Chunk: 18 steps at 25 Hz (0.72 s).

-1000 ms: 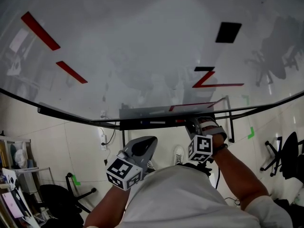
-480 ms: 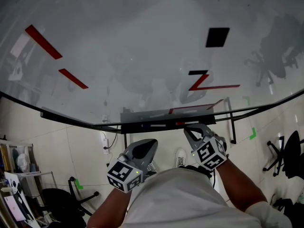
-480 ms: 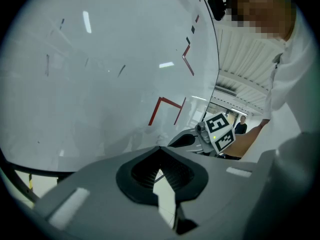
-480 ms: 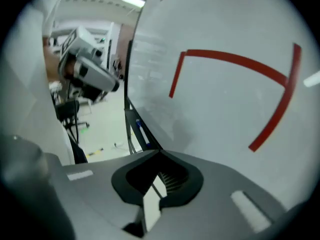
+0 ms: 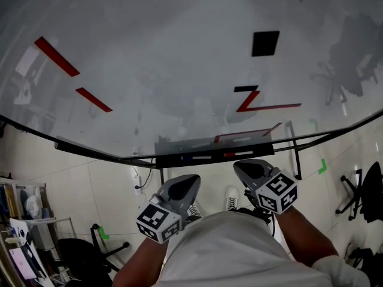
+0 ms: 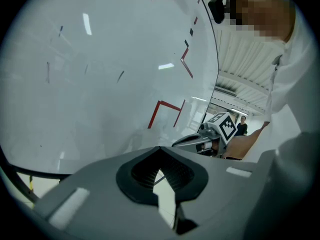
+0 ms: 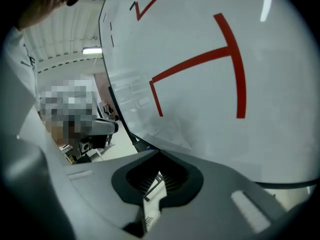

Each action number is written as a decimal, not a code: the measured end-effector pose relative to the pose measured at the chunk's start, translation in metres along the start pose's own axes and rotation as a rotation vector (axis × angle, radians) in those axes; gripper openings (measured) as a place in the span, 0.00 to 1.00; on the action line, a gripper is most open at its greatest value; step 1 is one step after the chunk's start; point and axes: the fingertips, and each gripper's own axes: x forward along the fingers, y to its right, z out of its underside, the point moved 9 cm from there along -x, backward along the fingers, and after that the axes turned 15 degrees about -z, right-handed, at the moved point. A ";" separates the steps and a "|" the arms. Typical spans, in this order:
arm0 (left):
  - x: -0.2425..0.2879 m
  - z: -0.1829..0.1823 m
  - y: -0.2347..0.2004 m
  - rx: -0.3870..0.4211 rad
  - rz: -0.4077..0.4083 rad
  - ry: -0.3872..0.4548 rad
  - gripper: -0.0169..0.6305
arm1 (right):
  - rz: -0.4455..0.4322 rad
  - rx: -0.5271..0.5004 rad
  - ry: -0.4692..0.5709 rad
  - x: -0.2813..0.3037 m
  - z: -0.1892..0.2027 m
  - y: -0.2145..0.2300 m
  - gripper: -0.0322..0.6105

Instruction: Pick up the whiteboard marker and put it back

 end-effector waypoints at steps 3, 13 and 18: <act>-0.002 -0.002 0.002 0.001 0.002 0.006 0.05 | -0.032 0.058 0.057 -0.006 -0.003 -0.004 0.05; -0.008 0.000 0.002 -0.008 0.006 0.004 0.05 | -0.052 0.115 0.120 -0.022 -0.001 -0.019 0.05; -0.006 -0.003 0.000 -0.005 0.036 0.008 0.05 | -0.026 0.114 0.111 -0.018 0.000 -0.026 0.05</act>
